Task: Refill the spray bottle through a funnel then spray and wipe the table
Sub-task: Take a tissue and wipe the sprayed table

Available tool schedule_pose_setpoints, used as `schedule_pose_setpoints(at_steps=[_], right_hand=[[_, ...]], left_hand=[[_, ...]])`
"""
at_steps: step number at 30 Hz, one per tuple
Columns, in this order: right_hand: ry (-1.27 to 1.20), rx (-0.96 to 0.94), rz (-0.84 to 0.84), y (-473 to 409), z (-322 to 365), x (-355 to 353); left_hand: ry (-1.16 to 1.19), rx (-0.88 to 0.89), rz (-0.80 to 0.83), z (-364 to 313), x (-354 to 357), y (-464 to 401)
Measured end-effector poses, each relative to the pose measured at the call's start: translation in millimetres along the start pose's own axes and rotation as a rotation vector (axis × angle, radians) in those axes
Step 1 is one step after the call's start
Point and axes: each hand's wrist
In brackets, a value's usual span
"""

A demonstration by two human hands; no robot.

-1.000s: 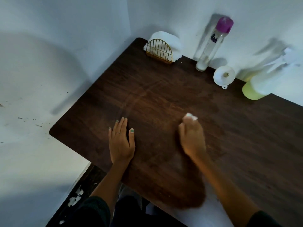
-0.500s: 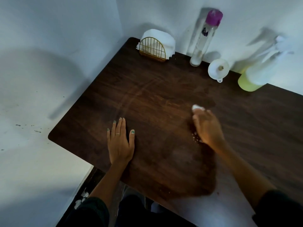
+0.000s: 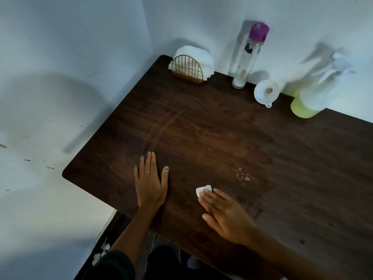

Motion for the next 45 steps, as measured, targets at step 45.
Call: schedule_pose_setpoints(at_steps=[45], right_hand=[[0.029,-0.083,-0.072,32.9,-2.7,-0.3]], left_hand=[[-0.034,-0.037,0.019,-11.1,7.9,35.6]])
Point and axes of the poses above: each hand's wrist, its own y-axis away from the middle knuckle, its own x-axis out of the palm, z = x × y, and after that the axes turned 3 degrees about z, right-handed
